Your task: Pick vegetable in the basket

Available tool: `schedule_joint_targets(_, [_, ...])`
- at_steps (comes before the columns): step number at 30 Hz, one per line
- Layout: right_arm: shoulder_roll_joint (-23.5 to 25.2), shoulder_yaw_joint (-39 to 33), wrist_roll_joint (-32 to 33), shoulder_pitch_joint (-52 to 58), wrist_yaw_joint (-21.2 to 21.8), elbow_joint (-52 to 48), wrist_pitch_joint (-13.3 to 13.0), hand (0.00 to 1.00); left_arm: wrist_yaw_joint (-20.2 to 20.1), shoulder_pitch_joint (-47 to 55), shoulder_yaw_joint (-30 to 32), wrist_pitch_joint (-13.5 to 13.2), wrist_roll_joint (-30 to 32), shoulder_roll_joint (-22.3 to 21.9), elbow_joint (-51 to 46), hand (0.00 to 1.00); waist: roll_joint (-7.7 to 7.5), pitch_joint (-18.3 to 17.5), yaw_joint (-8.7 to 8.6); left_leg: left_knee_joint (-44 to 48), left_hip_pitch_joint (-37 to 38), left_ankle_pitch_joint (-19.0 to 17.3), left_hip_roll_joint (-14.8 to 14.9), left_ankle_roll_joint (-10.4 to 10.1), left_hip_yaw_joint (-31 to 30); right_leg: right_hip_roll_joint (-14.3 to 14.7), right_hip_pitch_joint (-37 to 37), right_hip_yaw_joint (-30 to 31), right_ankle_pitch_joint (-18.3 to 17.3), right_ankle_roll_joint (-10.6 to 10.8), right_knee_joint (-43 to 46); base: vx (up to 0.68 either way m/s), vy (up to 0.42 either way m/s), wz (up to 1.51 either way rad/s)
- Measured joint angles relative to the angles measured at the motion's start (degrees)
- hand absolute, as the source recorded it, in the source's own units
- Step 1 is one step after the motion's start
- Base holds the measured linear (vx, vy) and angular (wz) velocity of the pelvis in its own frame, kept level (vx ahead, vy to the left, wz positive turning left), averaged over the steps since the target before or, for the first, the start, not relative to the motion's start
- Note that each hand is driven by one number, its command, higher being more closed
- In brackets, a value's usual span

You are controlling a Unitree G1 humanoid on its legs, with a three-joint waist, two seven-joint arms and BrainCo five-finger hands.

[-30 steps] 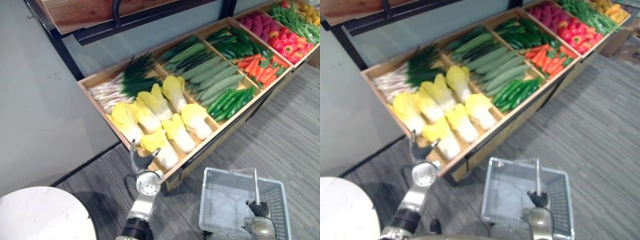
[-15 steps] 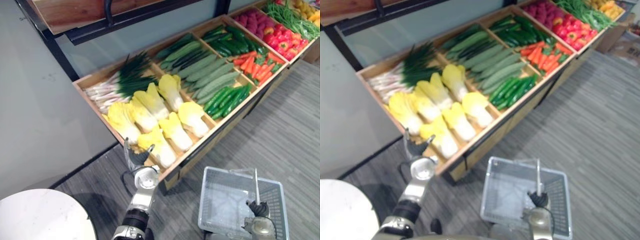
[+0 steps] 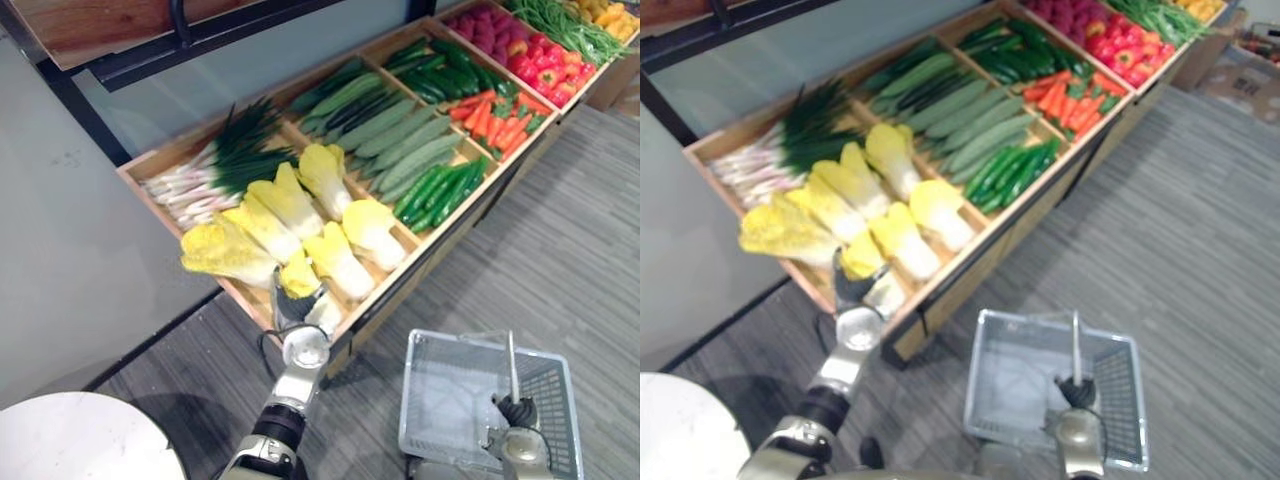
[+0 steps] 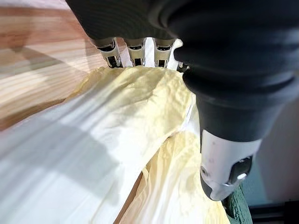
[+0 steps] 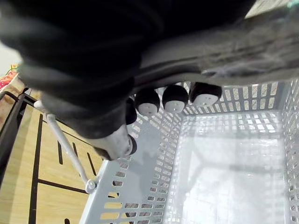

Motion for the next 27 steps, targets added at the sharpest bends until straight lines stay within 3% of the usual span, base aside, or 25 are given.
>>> schedule_joint_targets(15, [0.00, -0.02, 0.00, -0.08, -0.22, 0.00, 0.00, 1.00, 0.00, -0.51, -0.88, -0.84, -0.26, 0.93, 3.34, 0.00, -0.05, 0.12, 0.05, 0.01, -0.82, -0.57, -0.04, -0.31, 0.28, 0.04, -0.93, 0.40, 0.00, 0.01, -0.06, 0.00, -0.001, 0.00])
schedule_joint_targets(21, [-0.02, -0.01, 0.03, -0.58, -0.38, -0.02, -0.03, 1.00, 0.13, -1.15, -0.88, -1.76, -0.18, 1.12, 4.36, 0.00, 0.07, 1.71, 0.13, 0.01, -1.15, -0.58, -0.03, -0.31, 0.25, 0.04, -1.23, 0.41, -0.04, 0.03, 0.05, 0.00, 0.000, 0.00])
schedule_joint_targets(26, [-0.09, 0.01, 0.04, -1.44, -0.38, -0.03, -0.07, 1.00, 2.20, -3.18, -0.84, -2.13, 0.44, 1.01, 7.34, 0.00, 0.40, 2.03, 0.21, 0.02, -2.26, -0.54, -0.01, -0.28, 0.36, 0.08, -2.75, 0.68, -0.04, 0.04, 0.55, 0.00, 0.000, 0.00])
schedule_joint_targets(27, [-0.13, 0.02, 0.05, -1.45, -0.40, -0.03, -0.10, 1.00, 2.69, -3.51, -0.83, -2.19, 0.53, 1.02, 8.11, 1.00, 0.48, 2.07, 0.22, 0.02, -2.24, -0.56, 0.00, -0.29, 0.39, 0.09, -2.76, 0.71, -0.04, 0.04, 0.58, 0.00, 0.000, 0.00])
